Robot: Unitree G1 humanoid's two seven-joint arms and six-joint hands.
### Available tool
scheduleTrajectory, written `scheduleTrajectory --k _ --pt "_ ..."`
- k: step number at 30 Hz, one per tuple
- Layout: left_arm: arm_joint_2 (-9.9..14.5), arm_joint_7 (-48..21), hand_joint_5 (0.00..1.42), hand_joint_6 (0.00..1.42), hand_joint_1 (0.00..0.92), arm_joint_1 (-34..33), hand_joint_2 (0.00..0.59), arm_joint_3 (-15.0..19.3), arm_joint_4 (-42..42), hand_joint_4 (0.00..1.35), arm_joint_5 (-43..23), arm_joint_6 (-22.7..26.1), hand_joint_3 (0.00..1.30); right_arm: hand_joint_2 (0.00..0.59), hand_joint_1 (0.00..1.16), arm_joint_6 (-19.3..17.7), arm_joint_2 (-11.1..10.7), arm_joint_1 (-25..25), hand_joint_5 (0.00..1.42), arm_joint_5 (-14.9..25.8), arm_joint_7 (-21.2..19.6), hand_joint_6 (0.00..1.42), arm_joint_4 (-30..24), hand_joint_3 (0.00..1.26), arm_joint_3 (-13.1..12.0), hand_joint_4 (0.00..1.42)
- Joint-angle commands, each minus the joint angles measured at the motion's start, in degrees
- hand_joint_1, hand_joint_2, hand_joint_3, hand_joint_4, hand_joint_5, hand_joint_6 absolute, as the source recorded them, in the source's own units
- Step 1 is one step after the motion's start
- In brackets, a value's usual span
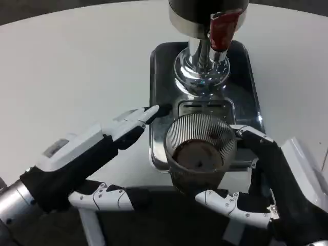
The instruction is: Grasp the cup under the faucet to collect the drink, then remove the cup.
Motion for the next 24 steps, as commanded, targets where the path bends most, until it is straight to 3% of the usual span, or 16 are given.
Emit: scheduleTrajectory --k 1,17,24 --pt "0.01 1.01 0.0 0.0 0.0 3.42 0.05 0.2 -3.02 0.0 -0.03 1.7 0.0 0.284 0.95 -3.04 0.19 0.64 1.35 -0.03 0.69 1.42 -2.14 0.9 0.98 1.25" --pt "-1.52 4.49 0.0 0.0 0.0 14.54 0.047 3.41 -17.79 0.0 0.7 13.4 0.0 0.284 0.96 -3.9 0.24 3.87 1.35 -0.99 3.84 1.42 -4.84 0.9 2.18 1.25" --pt "-2.17 4.69 0.0 0.0 0.0 18.61 0.047 3.69 -22.56 0.0 0.62 16.12 0.0 0.284 0.96 -4.1 0.67 4.76 1.35 -1.37 5.2 1.42 -5.7 0.9 2.61 1.25"
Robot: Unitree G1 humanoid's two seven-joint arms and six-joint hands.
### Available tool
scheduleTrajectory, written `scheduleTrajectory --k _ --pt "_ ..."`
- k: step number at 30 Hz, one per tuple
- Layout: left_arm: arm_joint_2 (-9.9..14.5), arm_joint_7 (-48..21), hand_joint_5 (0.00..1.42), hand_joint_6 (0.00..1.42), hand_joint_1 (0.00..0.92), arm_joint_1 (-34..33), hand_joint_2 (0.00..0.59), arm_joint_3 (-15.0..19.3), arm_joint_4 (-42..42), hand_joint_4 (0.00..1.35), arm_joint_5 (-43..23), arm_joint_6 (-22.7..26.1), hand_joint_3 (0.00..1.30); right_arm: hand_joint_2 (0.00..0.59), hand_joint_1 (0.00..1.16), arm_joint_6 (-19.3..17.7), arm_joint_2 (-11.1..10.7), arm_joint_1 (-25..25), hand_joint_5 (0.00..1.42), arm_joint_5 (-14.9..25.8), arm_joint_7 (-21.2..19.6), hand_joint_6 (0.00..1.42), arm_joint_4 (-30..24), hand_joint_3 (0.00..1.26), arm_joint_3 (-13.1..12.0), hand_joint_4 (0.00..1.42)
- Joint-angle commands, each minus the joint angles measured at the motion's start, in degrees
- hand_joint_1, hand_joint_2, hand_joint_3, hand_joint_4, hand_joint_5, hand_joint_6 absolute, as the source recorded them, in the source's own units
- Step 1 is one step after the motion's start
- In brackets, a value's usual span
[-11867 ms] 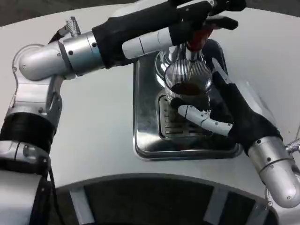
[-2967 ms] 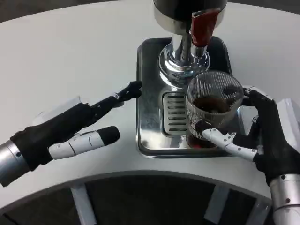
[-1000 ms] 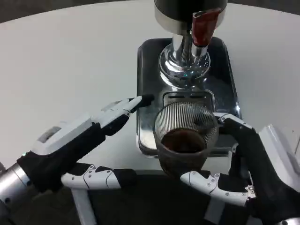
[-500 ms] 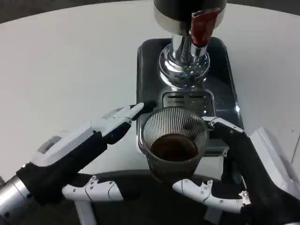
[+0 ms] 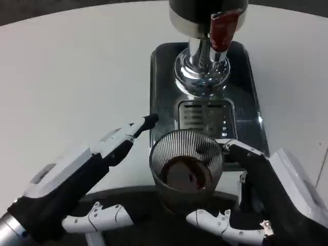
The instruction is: Grasp the cup under the faucet to collect the drink, then remove the cup.
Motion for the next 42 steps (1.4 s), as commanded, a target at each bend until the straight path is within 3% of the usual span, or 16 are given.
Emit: scheduleTrajectory --k 1,17,42 --pt "-0.35 0.3 0.0 0.0 0.0 2.99 0.047 0.33 -2.79 0.0 0.48 1.18 0.0 0.284 0.96 -2.48 0.65 0.81 1.35 0.0 0.27 1.42 -2.87 0.9 1.11 1.25" --pt "-0.81 0.59 0.0 0.0 0.0 6.37 0.044 1.53 -5.23 0.0 0.38 1.72 0.0 0.284 0.96 -2.95 1.52 0.23 1.35 -0.47 1.1 1.42 -1.83 0.9 2.54 1.25" --pt "-1.11 0.51 0.0 0.0 0.0 6.17 0.043 2.56 -4.16 0.0 0.15 1.64 0.0 0.283 0.96 -2.45 2.12 -2.77 1.35 -0.26 2.54 1.42 0.09 0.91 2.42 1.25"
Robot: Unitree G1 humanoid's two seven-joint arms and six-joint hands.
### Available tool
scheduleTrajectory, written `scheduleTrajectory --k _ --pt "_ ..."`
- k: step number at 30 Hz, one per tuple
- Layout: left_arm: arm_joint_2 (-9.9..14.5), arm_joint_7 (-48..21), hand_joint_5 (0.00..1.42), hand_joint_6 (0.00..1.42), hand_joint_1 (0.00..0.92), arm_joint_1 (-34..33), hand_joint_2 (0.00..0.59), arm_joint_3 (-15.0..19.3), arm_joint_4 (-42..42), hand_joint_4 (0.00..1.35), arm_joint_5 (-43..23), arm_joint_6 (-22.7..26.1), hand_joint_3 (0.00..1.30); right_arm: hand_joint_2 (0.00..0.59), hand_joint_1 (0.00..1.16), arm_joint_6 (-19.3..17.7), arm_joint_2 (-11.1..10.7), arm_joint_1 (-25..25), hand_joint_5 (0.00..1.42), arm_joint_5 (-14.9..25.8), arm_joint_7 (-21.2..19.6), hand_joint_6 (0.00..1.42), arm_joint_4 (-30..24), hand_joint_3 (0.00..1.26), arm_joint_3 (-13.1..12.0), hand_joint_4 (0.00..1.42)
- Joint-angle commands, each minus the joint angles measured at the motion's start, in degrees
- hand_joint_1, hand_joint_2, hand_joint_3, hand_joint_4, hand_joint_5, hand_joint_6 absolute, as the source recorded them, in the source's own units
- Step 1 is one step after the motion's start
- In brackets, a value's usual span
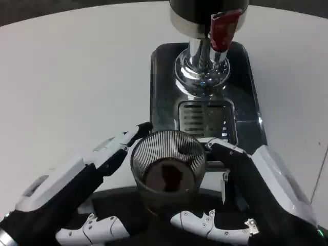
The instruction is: Grasp the cup under the faucet to collect the drink, then remove the cup.
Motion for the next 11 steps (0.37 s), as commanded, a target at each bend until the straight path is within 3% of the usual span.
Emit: scheduleTrajectory --k 1,11 --pt "-0.08 0.45 0.0 0.0 0.0 0.62 0.043 0.31 0.41 0.0 0.17 0.31 0.0 0.282 0.96 -1.54 0.69 -0.73 1.35 0.67 0.04 1.42 -0.69 0.91 0.2 1.25" --pt "-0.18 0.39 0.0 0.0 0.0 0.39 0.043 0.05 0.54 0.0 0.29 0.59 0.0 0.278 0.96 -1.47 0.74 -0.59 1.35 0.67 0.25 1.42 -0.86 0.91 0.11 1.25"
